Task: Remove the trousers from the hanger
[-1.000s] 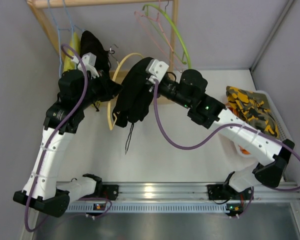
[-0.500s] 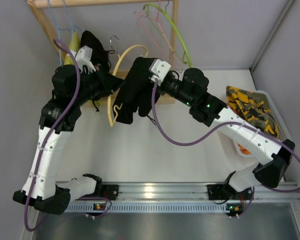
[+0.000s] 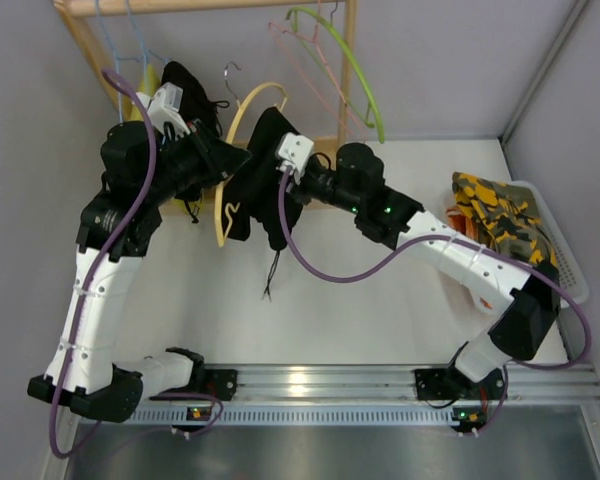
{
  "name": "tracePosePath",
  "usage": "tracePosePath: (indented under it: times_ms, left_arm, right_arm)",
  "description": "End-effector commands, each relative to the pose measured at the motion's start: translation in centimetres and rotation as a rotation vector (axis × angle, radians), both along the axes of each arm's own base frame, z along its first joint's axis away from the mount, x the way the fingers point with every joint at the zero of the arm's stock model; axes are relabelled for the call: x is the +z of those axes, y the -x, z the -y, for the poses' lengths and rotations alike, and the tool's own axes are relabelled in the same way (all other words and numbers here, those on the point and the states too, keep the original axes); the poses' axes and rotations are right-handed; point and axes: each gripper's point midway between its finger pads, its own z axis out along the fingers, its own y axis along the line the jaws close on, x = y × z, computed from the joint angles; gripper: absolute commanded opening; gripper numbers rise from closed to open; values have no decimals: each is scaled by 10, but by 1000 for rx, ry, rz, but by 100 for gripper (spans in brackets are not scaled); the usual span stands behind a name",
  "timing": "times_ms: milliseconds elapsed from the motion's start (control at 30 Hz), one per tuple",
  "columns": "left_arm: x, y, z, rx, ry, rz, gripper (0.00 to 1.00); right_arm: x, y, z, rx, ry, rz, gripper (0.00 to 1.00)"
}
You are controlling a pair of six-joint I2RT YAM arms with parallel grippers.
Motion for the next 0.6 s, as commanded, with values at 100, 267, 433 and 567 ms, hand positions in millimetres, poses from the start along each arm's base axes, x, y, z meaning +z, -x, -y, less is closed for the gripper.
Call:
tracePosePath:
  times_ms: [100,267,433,567]
  left_arm:
    - [65,8,4,-35,87,194,0]
    - [66,8,4,-35,91,195,0]
    - [67,8,4,-36,95,193,0]
    - [69,11,4,-36,97,201,0]
  right_arm:
    - [22,36,-38,160,-109,-40,44]
    - [25,50,-55,206,-135,-83,59]
    - [21,32,-59,112,-145,-69,59]
    - [25,7,-51,-27,-176,-50,55]
